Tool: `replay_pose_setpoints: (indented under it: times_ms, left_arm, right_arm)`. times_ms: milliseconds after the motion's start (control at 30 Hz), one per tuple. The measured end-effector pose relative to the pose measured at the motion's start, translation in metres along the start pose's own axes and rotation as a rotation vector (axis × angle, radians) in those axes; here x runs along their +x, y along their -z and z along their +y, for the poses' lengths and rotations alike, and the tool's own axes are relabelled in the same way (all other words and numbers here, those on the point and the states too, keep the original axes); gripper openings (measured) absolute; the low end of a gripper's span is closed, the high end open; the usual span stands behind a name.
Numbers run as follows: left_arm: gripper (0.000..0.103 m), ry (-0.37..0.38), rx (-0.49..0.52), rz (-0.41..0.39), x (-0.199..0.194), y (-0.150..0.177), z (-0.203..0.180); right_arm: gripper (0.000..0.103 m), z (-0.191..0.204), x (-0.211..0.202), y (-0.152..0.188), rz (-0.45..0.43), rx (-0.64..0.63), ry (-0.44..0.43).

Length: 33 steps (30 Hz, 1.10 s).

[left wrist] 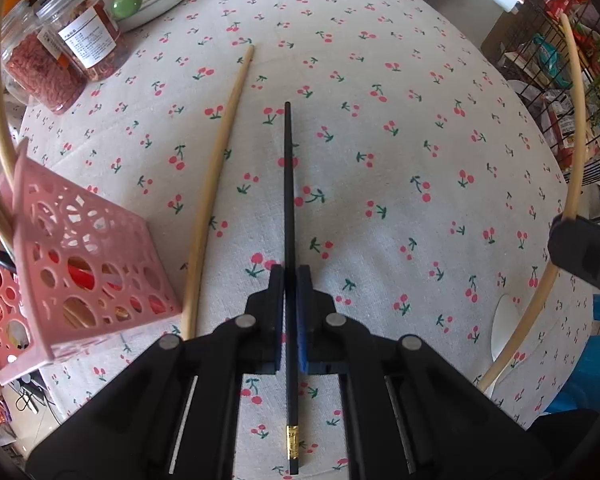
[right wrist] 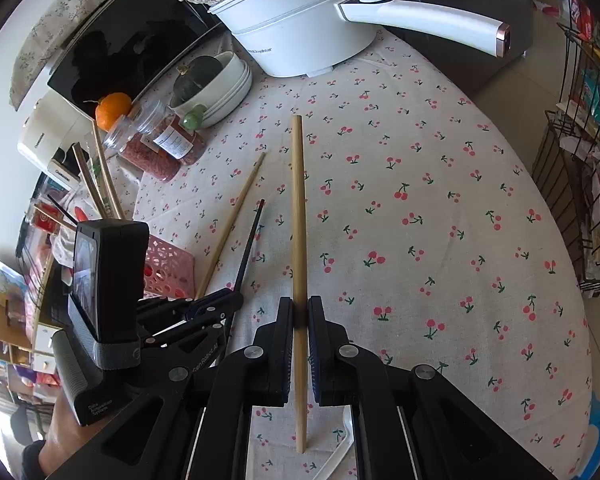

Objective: Organize utensils
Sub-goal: 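Carry both chopsticks to the pink basket and open the left tool to drop the black one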

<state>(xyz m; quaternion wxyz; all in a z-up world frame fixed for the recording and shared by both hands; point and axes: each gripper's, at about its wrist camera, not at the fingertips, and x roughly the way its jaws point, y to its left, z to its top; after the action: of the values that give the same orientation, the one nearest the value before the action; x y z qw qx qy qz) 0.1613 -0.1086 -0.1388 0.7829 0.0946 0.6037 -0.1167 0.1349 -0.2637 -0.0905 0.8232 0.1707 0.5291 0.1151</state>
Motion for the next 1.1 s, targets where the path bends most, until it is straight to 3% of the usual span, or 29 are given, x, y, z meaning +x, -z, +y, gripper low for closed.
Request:
replay_pose_setpoints:
  times_ms: [467, 867, 1100]
  left_arm:
    - [0.007, 0.094, 0.052, -0.266, -0.083, 0.049, 0.014]
    - [0.007, 0.153, 0.008, -0.457, -0.121, 0.089, 0.046]
    - [0.007, 0.198, -0.001, -0.572, -0.154, 0.099, 0.052]
  right_arm:
    - [0.007, 0.020, -0.021, 0.008, -0.065, -0.057, -0.037]
    - [0.007, 0.047, -0.032, 0.018, -0.117, -0.115, -0.070]
    - [0.007, 0.067, -0.049, 0.014, -0.205, -0.148, -0.116]
